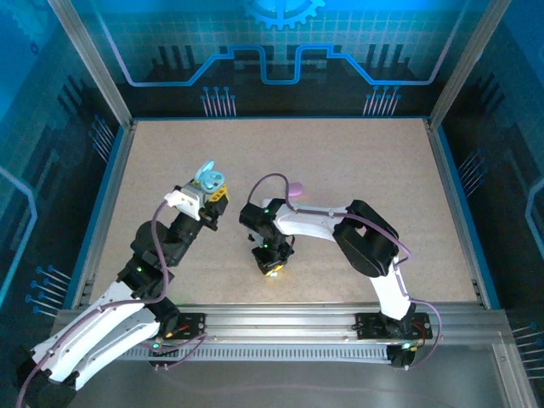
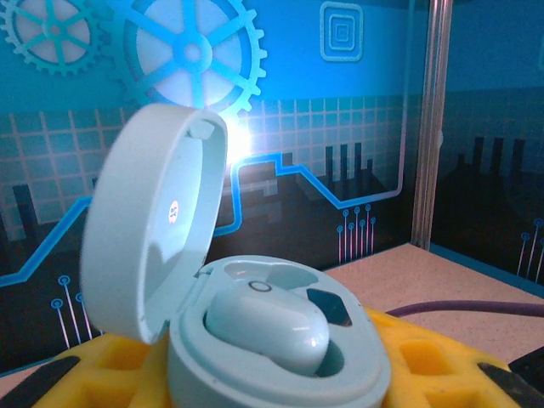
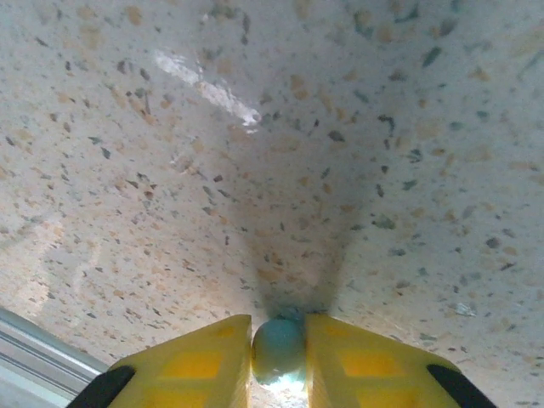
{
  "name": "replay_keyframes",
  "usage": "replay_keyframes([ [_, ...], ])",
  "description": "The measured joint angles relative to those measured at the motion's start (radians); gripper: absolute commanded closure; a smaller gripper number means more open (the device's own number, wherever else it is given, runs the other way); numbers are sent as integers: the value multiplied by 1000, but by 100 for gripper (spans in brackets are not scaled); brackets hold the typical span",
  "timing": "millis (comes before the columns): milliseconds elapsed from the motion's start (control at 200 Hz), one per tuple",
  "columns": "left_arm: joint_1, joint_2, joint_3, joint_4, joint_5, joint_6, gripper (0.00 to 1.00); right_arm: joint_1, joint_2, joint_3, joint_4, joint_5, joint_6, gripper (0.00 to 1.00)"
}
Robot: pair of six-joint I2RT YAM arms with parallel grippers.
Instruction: Insert wireless bluetooth earbuds into charging case
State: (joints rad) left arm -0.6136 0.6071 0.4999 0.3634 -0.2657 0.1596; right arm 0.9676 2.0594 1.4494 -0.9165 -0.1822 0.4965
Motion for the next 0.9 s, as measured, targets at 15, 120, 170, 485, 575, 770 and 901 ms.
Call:
replay_keyframes([
  [15,0,2,0,0,0,0,70,0,0,0,0,0,0,80],
  [120,0,30,0,14,6,-8,69,-18,-32,-29,8,19,4,80],
  [170,0,48,0,19,13,-14,70,-40,-63,-51,5,28,4,80],
  [485,0,133,0,43,57,-56,69,-220,-158,-173,19,72,0,80],
  [575,0,146,0,50,69,-58,69,-238,-158,-186,18,75,-2,79],
  [770,0,160,0,64,87,-68,69,-244,-157,-186,19,77,-10,77],
  [901,0,165,0,69,92,-76,69,-244,-145,-185,19,77,-18,76],
])
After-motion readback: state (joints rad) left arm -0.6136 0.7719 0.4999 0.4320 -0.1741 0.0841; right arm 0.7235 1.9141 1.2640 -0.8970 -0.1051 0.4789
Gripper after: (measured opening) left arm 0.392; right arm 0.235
